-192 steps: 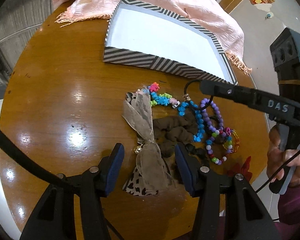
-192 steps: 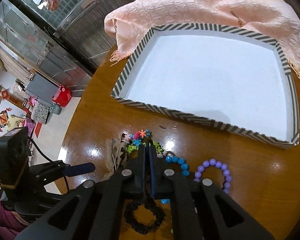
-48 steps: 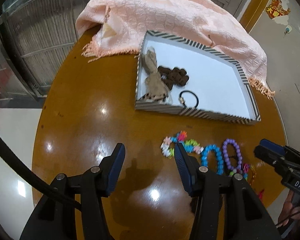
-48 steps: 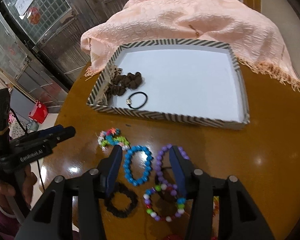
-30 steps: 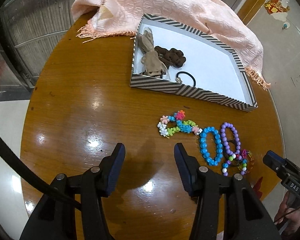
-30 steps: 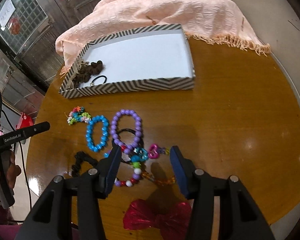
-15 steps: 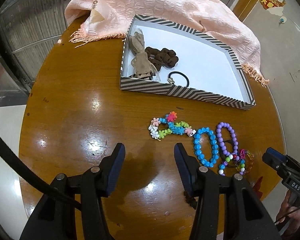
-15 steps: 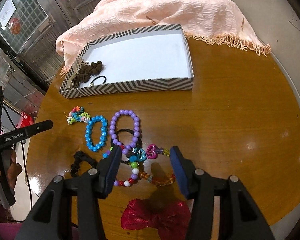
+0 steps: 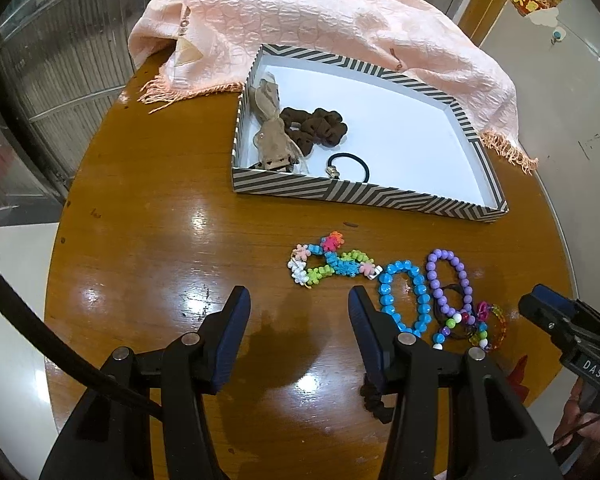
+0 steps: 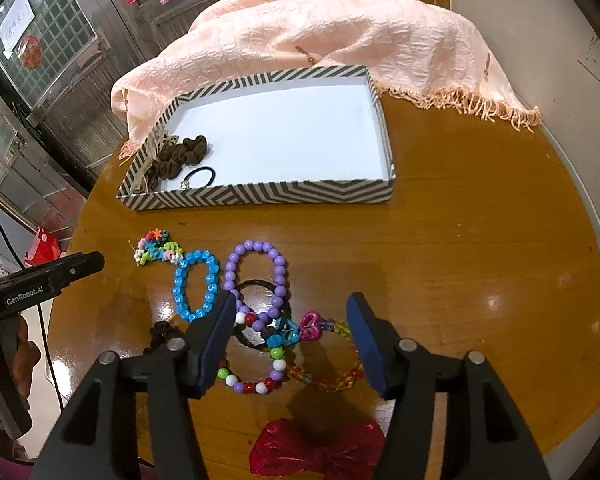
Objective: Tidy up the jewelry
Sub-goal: 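Withdraw the left gripper and reach toward the colourful beaded bracelet, then carry the colourful bracelet into the tray with the left gripper while the right gripper carries the purple bracelet in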
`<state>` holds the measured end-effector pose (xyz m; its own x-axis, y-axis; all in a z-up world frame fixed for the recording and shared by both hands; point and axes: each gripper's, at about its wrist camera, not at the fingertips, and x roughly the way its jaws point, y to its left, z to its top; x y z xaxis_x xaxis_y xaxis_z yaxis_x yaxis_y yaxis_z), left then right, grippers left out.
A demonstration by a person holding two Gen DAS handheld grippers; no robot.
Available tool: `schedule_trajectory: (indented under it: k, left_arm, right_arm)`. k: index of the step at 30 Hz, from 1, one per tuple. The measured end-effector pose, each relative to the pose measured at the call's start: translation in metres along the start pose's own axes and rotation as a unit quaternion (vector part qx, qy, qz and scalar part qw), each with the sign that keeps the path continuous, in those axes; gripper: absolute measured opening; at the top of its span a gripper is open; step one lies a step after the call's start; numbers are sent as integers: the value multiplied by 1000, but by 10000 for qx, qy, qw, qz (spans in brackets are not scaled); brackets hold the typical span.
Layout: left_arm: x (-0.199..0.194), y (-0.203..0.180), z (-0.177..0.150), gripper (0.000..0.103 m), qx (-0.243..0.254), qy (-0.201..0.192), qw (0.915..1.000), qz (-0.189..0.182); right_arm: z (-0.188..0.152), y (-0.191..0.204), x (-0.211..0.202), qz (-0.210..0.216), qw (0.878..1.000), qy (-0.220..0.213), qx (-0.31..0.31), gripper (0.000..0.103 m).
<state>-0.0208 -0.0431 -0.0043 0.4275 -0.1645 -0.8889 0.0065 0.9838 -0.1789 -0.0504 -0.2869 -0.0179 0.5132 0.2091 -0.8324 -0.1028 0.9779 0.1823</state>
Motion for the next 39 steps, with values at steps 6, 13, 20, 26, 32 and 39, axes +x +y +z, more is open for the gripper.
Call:
schedule_trajectory:
  k: [6,13,20,26,32,39]
  left_arm:
    - [8,6,1,33,-221,149,9990,-345]
    - [20,10,3,33,-323,297,9976,-526]
    - [33,5,11,33,-379,339,9971,-575]
    - [50,0,22,33,-448,423,9974,-374]
    - [63,-9,26,33,-362,466,9981,-150]
    - [71,-16,26,33,-305,419,9986,49]
  right_arm:
    - [3,8,11,77,9998,159,-134,60]
    - [13,20,27,231,9988,271,-325,60]
    - [23,26,49,379,9971,456,-469,60]
    - [30,25,58,390,9961,535,-589,55]
    - [35,23,70,233,9953,610,-719,42]
    - [30,21,87,-17,9923,795,-945,20]
